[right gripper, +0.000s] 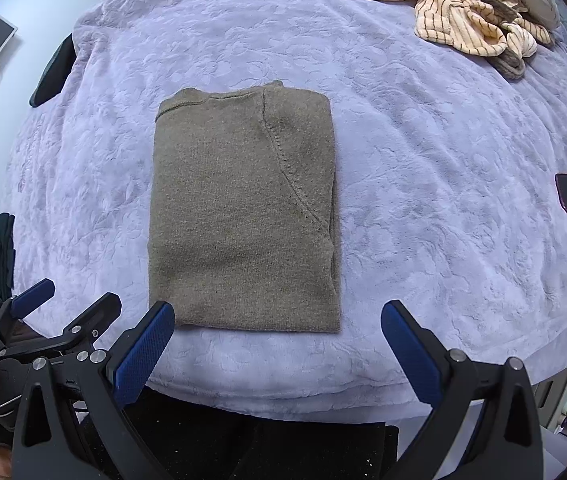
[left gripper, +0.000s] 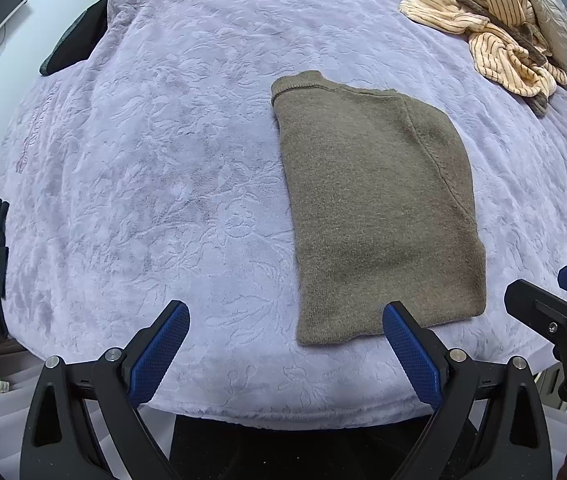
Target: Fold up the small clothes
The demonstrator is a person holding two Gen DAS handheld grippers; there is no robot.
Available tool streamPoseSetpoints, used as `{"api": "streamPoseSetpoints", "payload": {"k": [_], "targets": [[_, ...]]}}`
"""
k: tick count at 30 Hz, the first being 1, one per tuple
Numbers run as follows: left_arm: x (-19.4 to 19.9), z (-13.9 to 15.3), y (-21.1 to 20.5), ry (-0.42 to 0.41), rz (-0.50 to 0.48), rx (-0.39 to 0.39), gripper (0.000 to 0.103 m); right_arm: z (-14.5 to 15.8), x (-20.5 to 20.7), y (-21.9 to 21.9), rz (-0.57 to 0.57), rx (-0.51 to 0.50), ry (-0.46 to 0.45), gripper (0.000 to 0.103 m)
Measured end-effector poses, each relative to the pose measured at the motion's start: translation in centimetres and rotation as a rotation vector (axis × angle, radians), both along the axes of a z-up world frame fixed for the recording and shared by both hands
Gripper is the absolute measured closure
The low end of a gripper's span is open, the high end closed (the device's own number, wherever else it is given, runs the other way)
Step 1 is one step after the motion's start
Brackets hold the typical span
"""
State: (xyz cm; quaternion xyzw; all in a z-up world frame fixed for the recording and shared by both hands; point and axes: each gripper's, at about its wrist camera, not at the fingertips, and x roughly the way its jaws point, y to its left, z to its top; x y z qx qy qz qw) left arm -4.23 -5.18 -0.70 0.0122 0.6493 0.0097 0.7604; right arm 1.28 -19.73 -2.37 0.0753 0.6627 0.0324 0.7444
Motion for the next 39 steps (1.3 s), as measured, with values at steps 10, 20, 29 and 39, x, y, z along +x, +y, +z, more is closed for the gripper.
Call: {"api": "streamPoseSetpoints", "payload": {"k": [10,20,29,39], "targets": [[-0.08,0.16,0.08,-0.002,0.004,0.006,0.005,0.11,0.03,-0.03,0.0,-0.007,0.0,0.0],[0.08,0.01,0.45,0.002,0.006,0.008,0.005,0.08,0.1,0.13,-0.001,-0.006,0.001,0.0],[0.24,-0.17,0.64,0.006,0.003,0.01,0.005,-0.02,0.23,0.37,-0.001,-0.007,0.001,0.0],[0.38,-0.21,0.33,-0.005,-0.002,0.021,0.005,-0.13,0.48,0.57,-0.002,-0.007,0.004,0.0]]}}
